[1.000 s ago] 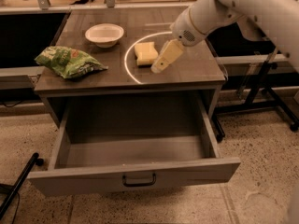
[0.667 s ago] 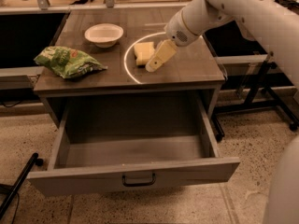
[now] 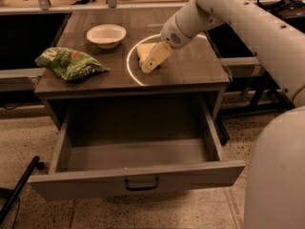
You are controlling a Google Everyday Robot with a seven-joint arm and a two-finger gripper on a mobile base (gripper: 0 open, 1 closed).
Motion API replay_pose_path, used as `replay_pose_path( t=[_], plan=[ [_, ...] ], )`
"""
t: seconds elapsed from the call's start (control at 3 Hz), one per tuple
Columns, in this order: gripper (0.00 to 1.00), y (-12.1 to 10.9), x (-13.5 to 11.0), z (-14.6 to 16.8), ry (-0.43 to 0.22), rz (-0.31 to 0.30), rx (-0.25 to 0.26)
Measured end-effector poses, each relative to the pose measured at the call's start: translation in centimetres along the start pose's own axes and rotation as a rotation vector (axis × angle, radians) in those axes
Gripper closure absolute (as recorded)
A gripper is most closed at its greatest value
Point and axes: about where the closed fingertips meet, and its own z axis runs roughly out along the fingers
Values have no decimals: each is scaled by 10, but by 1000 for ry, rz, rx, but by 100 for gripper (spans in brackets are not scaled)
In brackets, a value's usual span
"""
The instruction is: Place sponge into top drawer
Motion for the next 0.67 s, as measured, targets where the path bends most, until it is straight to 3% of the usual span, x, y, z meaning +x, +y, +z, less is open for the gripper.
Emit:
replay_pose_path(
  t=[0.67],
  plan=[
    [0,-6,0,28,29,28,-15]
  ],
)
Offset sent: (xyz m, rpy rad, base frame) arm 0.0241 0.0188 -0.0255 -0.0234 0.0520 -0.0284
